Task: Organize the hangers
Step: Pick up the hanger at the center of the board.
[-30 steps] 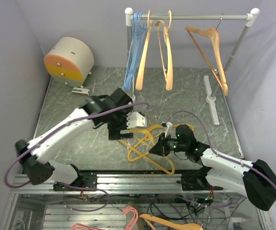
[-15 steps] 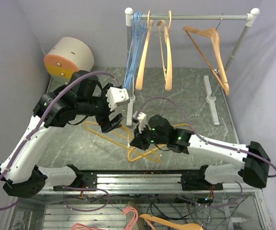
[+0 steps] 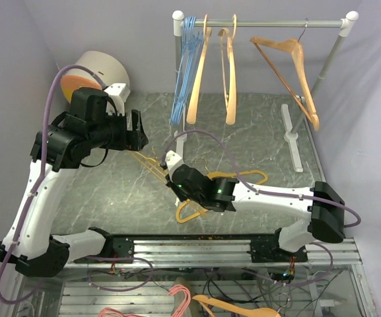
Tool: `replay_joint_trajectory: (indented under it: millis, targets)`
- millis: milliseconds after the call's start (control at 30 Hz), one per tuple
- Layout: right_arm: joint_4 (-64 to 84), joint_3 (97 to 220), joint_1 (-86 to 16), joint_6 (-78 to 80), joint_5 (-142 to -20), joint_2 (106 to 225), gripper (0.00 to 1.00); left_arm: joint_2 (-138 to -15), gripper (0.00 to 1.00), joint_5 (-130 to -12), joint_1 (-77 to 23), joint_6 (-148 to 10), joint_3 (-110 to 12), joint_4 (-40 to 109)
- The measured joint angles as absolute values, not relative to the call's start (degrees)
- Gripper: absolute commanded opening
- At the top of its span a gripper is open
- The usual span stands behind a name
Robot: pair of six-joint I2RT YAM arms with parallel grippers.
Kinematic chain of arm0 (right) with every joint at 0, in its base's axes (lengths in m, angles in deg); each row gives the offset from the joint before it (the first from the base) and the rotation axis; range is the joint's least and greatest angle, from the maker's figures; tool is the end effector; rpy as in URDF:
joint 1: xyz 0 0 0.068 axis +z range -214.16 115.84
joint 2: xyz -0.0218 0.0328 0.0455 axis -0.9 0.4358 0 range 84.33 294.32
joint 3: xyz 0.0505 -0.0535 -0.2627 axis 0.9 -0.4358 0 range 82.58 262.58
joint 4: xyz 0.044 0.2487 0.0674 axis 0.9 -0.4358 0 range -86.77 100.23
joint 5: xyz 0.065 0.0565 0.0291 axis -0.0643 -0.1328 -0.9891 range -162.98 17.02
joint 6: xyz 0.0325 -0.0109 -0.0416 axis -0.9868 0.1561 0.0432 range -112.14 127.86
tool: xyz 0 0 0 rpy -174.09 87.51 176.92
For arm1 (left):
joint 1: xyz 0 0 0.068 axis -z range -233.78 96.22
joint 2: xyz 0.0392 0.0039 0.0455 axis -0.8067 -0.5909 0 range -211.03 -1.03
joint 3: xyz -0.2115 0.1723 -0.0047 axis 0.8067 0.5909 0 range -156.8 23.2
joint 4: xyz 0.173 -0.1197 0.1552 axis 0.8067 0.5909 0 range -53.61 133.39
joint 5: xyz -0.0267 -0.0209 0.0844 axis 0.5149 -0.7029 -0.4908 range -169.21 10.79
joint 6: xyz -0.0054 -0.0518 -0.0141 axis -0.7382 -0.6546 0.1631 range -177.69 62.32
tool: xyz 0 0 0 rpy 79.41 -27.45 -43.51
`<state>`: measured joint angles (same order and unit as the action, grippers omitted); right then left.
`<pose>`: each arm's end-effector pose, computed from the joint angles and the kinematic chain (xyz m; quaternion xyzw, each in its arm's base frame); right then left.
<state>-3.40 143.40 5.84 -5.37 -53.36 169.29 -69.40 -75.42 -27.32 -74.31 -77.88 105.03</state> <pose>0.1240 0.3060 0.2651 -0.3547 0.8141 0.1736 0.4258 0.1647 -0.0845 0.4774 0.0913 0.8857 -0.1942 0.4117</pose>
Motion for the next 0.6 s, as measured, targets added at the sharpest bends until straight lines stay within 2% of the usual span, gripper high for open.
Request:
replay_joint_trajectory:
  millis: [100,233,333,400,533,600]
  targets:
    - [-3.09,146.61,6.62,-5.31,-50.63,171.81,0.0,-69.93,0.81,-73.49,-30.99,-79.51,-74.4,104.72]
    - [-1.91,147.83,6.93,-5.0,-49.27,173.1,0.0,-71.66,0.88,-70.46,-34.1,-84.93,-69.97,103.28]
    - [-1.45,147.83,6.95,-4.87,-49.18,173.53,0.0,-72.36,0.86,-68.49,-34.56,-87.25,-68.94,102.38]
    - [-1.1,147.83,6.95,-4.78,-49.18,173.8,0.0,-72.42,0.78,-67.53,-34.62,-88.06,-68.94,101.64]
    - [-0.36,147.83,6.95,-4.74,-49.47,174.56,0.0,-72.53,0.45,-66.11,-34.62,-88.45,-68.9,100.66]
    - [-0.14,147.83,6.95,-4.74,-49.6,174.82,0.0,-72.68,0.41,-65.25,-34.62,-87.79,-68.31,100.07]
